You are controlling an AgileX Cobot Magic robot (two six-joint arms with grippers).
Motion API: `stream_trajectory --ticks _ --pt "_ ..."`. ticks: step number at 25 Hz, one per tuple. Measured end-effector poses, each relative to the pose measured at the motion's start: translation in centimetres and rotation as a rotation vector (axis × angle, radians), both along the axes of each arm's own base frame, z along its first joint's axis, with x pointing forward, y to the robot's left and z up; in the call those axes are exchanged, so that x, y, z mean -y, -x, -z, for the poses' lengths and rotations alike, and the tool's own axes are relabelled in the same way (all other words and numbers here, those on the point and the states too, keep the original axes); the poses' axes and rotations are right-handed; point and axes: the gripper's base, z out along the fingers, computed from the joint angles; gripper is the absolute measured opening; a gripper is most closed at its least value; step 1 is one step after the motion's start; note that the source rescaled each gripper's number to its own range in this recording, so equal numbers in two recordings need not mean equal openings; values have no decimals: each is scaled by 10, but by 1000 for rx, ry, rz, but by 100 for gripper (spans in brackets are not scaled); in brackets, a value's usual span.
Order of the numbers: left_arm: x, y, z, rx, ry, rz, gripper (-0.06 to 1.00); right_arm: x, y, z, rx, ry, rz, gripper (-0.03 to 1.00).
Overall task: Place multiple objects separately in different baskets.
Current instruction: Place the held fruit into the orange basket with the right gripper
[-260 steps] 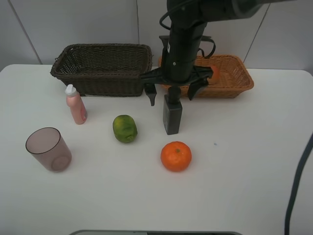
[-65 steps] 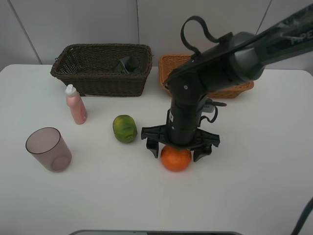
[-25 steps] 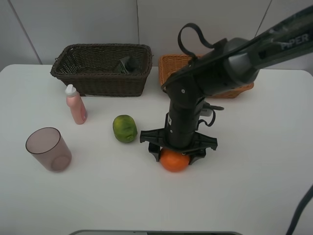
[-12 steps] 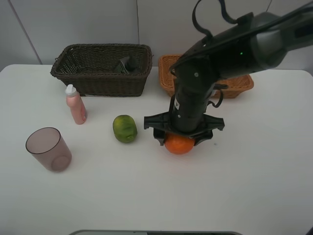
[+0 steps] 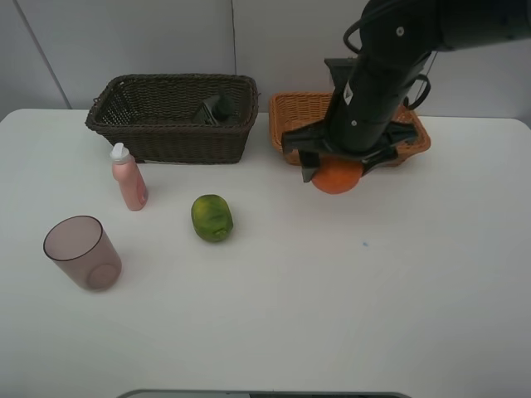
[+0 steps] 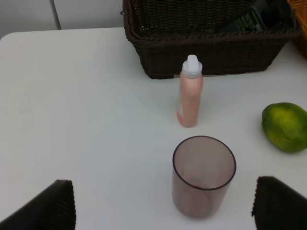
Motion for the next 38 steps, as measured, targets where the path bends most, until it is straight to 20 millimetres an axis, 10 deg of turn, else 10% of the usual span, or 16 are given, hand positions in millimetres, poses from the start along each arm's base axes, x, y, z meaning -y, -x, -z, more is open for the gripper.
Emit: stream_trajectory --ticks 12,38 --pt "0 0 0 0 0 0 95 39 -61 -38 247 -116 51 60" --pt "0 0 0 0 0 0 95 29 -136 58 413 -240 16 60"
